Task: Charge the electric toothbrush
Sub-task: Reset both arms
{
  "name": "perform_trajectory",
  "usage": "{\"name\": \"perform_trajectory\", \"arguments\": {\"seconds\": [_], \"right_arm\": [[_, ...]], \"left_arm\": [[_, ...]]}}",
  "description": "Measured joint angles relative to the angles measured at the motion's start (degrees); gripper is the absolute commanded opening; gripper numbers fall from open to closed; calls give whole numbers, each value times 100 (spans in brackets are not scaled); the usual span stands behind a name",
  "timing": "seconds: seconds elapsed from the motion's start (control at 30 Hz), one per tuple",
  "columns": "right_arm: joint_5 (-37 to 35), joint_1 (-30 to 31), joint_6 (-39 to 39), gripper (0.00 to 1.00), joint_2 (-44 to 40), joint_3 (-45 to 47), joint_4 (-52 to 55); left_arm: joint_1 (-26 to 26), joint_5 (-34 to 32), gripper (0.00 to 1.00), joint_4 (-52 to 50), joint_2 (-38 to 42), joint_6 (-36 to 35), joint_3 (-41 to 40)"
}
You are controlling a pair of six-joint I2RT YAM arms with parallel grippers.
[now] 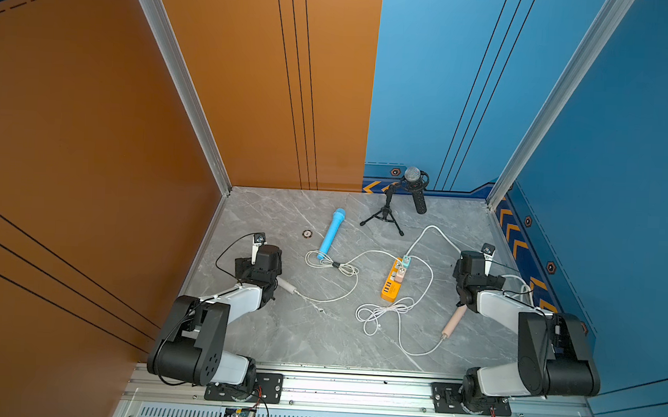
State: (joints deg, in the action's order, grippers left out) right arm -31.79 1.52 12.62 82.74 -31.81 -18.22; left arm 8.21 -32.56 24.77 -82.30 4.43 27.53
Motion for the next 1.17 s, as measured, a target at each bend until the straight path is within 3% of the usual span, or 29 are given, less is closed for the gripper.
{"name": "perform_trajectory", "arguments": {"seconds": [0.17, 0.4, 0.6, 1.17], "right_arm": [[811, 269, -505, 100, 142, 828, -1755], [1078, 317, -686, 100, 446, 1080, -2708], [1062, 308, -688, 100, 446, 1080, -2966], [1062, 304, -688, 100, 446, 1080, -3042]], "left_arm": [[26, 452, 98, 1246, -251, -431, -352], [-57, 1029, 99, 1928, -251, -614, -485], [-452, 1615, 98, 2391, -616, -542, -522], [-428, 1521, 98, 2538, -643, -448, -546]]}}
